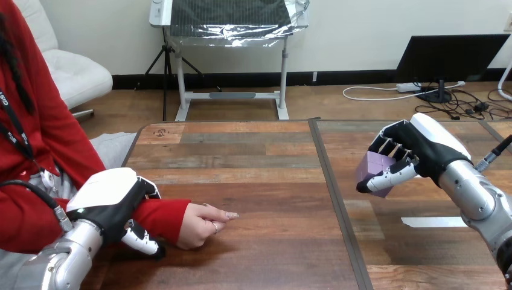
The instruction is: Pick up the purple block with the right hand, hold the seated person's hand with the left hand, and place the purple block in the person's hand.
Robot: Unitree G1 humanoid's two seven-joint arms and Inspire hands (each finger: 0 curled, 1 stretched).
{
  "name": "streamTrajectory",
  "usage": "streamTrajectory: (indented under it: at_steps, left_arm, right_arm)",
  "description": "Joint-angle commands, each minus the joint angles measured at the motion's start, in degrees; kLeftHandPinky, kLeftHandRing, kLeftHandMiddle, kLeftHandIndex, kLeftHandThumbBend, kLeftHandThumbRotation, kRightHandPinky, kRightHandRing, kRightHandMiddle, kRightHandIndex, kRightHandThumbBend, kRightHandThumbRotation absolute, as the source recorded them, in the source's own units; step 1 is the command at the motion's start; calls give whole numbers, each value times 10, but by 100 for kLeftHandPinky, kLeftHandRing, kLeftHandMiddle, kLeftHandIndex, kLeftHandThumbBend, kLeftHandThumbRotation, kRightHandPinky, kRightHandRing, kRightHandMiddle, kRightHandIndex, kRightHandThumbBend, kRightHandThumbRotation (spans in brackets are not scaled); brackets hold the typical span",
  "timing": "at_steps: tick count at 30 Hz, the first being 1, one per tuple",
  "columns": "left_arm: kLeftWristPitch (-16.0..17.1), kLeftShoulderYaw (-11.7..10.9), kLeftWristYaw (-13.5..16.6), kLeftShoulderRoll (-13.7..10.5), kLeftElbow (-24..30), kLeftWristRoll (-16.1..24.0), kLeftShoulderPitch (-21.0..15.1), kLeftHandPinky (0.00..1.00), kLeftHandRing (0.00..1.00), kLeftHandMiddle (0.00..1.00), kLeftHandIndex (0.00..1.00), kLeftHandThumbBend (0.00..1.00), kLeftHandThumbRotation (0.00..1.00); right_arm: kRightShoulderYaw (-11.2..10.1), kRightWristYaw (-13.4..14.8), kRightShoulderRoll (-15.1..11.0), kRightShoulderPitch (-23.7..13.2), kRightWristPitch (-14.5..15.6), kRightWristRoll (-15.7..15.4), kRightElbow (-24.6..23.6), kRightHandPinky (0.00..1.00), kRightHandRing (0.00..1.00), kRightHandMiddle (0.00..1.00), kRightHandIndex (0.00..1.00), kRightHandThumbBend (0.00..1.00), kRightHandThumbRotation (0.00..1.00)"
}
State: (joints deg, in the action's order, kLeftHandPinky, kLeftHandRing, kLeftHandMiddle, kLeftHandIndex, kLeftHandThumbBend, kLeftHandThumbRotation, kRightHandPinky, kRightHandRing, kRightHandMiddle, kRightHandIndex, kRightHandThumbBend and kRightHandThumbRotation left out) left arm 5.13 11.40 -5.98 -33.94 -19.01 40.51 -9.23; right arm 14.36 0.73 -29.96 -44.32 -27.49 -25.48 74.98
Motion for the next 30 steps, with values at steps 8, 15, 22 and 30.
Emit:
streamTrajectory:
  at_steps: [8, 15, 22, 30]
  left_arm:
    - [10, 10, 2, 18, -4, -25, -23, 36, 42, 48, 50, 84, 0]
    - [19, 10, 7, 22, -7, -35, -22, 33, 38, 45, 47, 82, 0]
    - [25, 10, 10, 25, -9, -43, -22, 29, 34, 41, 43, 81, 0]
    - [33, 9, 16, 25, -12, -47, -22, 27, 32, 39, 41, 79, 0]
  right_arm:
    - [-6, 12, -10, -23, 2, 2, -21, 39, 43, 48, 49, 85, 0]
    - [-8, 11, -10, -22, -5, 4, -22, 39, 43, 48, 49, 85, 0]
    - [-6, 11, -8, -22, -3, 3, -24, 39, 43, 47, 49, 85, 0]
    - [-4, 9, -5, -25, 9, 1, -25, 40, 43, 48, 49, 84, 0]
